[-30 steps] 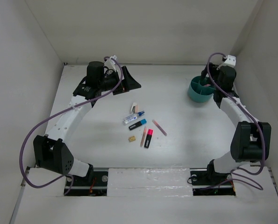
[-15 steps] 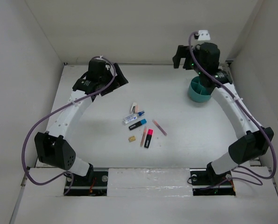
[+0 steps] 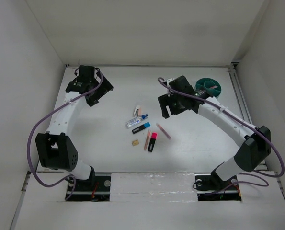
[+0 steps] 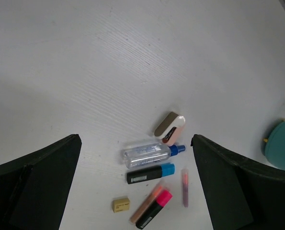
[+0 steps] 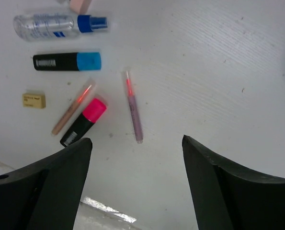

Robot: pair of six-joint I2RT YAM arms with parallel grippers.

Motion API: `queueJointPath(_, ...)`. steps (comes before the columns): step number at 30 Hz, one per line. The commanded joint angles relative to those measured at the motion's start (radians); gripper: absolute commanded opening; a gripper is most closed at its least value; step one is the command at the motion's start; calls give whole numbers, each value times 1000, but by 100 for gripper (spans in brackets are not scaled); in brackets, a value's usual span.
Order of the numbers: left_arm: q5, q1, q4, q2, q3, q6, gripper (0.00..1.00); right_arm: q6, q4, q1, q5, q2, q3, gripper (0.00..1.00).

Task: Sort the stationery into containers
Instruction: Grab a piece of stationery with the right arm

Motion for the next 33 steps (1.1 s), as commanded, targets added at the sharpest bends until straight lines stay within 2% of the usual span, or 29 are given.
queueJointPath(1, 19, -5, 2, 3, 11, 6, 100, -35, -25, -17, -61, -22, 3, 80)
queueJointPath(8, 20, -5, -9, -19, -24, 18, 100, 12, 53, 41, -32, 130, 5, 66)
queueJointPath(18, 19, -5, -9, -20, -73, 61, 100, -17, 139, 84, -23, 303, 28, 60)
queueJointPath(22, 19, -5, -9, -31, -82, 70, 100, -3, 194, 84, -13, 323, -10, 59)
queueJointPath(28, 82, -5, 22, -20, -92, 79, 100, 6, 242, 75, 10, 360, -20, 50)
queueJointPath(33, 103, -5, 31, -11, -82, 88, 100, 6, 242, 75, 43, 393, -29, 47)
